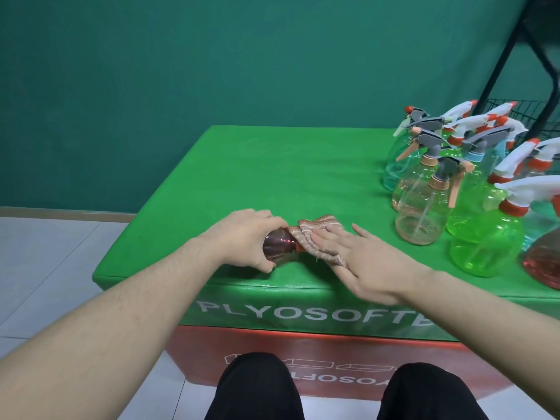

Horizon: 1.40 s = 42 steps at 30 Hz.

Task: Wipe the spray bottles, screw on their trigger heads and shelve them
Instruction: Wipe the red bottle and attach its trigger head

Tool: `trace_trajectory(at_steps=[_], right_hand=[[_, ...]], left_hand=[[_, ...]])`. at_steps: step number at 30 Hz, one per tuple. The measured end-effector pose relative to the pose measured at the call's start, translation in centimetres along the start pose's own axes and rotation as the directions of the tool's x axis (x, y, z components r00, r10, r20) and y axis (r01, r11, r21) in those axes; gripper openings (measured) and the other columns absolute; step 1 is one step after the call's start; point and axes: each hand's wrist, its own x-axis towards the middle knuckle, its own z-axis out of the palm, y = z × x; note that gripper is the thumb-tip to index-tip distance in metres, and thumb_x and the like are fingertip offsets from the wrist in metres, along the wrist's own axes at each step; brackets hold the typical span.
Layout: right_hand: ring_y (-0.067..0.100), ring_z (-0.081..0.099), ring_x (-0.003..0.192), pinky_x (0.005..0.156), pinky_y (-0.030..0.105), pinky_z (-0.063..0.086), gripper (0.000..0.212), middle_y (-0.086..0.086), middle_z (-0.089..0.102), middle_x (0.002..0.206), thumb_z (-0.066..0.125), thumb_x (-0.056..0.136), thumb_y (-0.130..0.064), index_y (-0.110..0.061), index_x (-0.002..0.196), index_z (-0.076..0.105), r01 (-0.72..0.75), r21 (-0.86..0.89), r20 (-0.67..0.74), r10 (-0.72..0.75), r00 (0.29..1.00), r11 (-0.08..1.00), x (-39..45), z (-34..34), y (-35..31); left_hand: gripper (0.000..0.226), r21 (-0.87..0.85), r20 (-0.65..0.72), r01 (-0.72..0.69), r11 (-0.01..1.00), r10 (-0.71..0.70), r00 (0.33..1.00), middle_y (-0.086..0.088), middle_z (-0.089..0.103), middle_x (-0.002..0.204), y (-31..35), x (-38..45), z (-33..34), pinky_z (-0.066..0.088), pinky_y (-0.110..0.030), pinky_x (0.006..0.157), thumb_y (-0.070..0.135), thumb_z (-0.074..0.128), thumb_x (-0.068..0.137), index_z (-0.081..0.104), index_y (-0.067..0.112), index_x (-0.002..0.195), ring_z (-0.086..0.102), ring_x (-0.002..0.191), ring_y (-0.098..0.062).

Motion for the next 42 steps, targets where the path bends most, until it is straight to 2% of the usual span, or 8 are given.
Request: trace_trajectory(at_steps=[10, 15, 19, 25, 28, 32, 36, 42], right_hand=[[0.007, -0.011, 0.153, 0.125, 0.049, -0.007, 0.073, -0.014, -0.013, 0.165, -0.001, 0.090, -0.050, -0.031, 0.160, -0.009, 0.021, -0.116, -0.058, -0.028, 0.998, 0.993, 0.1, 1.2, 0.4], [0.002, 0.005, 0.154, 0.126, 0.049, 0.003, 0.080, -0.016, 0.017, 0.166, -0.002, 0.084, -0.053, -0.034, 0.160, 0.018, -0.051, 0.061, -0.144, 0.059, 0.988, 0.997, 2.0, -0.1, 1.6], [0.011, 0.022, 0.151, 0.126, 0.048, 0.010, 0.056, -0.010, 0.036, 0.161, 0.014, 0.104, -0.041, -0.037, 0.158, 0.025, -0.063, 0.117, -0.137, 0.079, 0.987, 0.991, 4.4, -0.5, 1.7], [0.028, 0.059, 0.104, 0.096, 0.037, 0.048, 0.044, 0.012, 0.067, 0.120, 0.025, 0.108, -0.033, -0.016, 0.128, 0.061, -0.161, 0.330, -0.061, 0.191, 0.980, 0.930, 9.1, -1.5, 0.6], [0.029, 0.059, 0.099, 0.090, 0.035, 0.047, 0.048, 0.013, 0.066, 0.110, 0.024, 0.109, -0.038, -0.010, 0.110, 0.063, -0.233, 0.364, 0.001, 0.250, 0.968, 0.902, 9.4, -2.2, 0.3], [0.022, 0.064, 0.106, 0.099, 0.037, 0.050, 0.054, 0.004, 0.070, 0.120, 0.021, 0.099, -0.044, -0.025, 0.126, 0.064, -0.094, 0.412, -0.094, 0.146, 0.985, 0.906, 7.9, -2.3, 1.5], [0.017, 0.059, 0.096, 0.092, 0.032, 0.046, 0.030, 0.000, 0.065, 0.105, 0.033, 0.107, -0.024, -0.021, 0.112, 0.063, -0.033, 0.417, -0.153, 0.106, 0.982, 0.908, 5.4, -1.9, 2.3], [0.005, 0.039, 0.135, 0.109, 0.003, 0.017, 0.043, -0.010, 0.045, 0.147, 0.029, 0.110, -0.029, -0.020, 0.149, 0.044, -0.062, 0.580, -0.213, 0.225, 0.951, 0.812, 3.3, -0.2, 1.1]], left_hand=[[0.075, -0.018, -0.043, 0.018, 1.000, -0.019, 0.999, 0.008, 0.061, 0.109, 0.1, -0.2, 0.1, 0.050, -0.033, 0.093, 0.052, 0.080, 0.070, 0.054, 0.031, 0.138, 0.056, 0.098, -0.016], [0.078, -0.050, -0.081, 0.032, 0.998, -0.036, 0.996, 0.006, 0.061, 0.117, -0.2, -0.7, 0.4, 0.046, -0.031, 0.096, 0.052, 0.080, 0.074, 0.051, 0.029, 0.143, 0.055, 0.104, -0.016], [0.074, -0.044, -0.110, 0.029, 0.999, -0.034, 0.993, 0.006, 0.061, 0.117, -0.1, -0.9, 0.7, 0.043, -0.028, 0.094, 0.050, 0.079, 0.075, 0.052, 0.029, 0.141, 0.052, 0.102, -0.014], [0.075, -0.014, -0.118, 0.036, 0.999, -0.038, 0.992, 0.007, 0.060, 0.118, 0.0, -1.1, 0.9, 0.046, -0.035, 0.100, 0.054, 0.076, 0.075, 0.051, 0.030, 0.142, 0.052, 0.103, -0.014], [0.077, -0.024, -0.129, 0.049, 0.999, -0.051, 0.990, 0.007, 0.060, 0.117, -0.1, -1.2, 1.0, 0.046, -0.035, 0.099, 0.055, 0.076, 0.075, 0.050, 0.032, 0.143, 0.051, 0.101, -0.014], [0.077, -0.074, -0.139, 0.076, 0.994, -0.085, 0.987, 0.009, 0.060, 0.122, -0.3, -1.4, 1.0, 0.043, -0.029, 0.096, 0.054, 0.078, 0.074, 0.051, 0.033, 0.143, 0.050, 0.102, -0.013], [0.076, -0.072, -0.110, 0.073, 0.995, -0.080, 0.991, 0.012, 0.058, 0.123, -0.2, -1.4, 0.8, 0.039, -0.025, 0.095, 0.054, 0.078, 0.075, 0.050, 0.034, 0.143, 0.048, 0.103, -0.010], [0.075, -0.082, -0.097, 0.113, 0.990, -0.120, 0.988, 0.012, 0.058, 0.119, 0.2, -1.2, 0.5, 0.045, -0.030, 0.100, 0.053, 0.079, 0.075, 0.051, 0.034, 0.142, 0.051, 0.104, -0.012]])
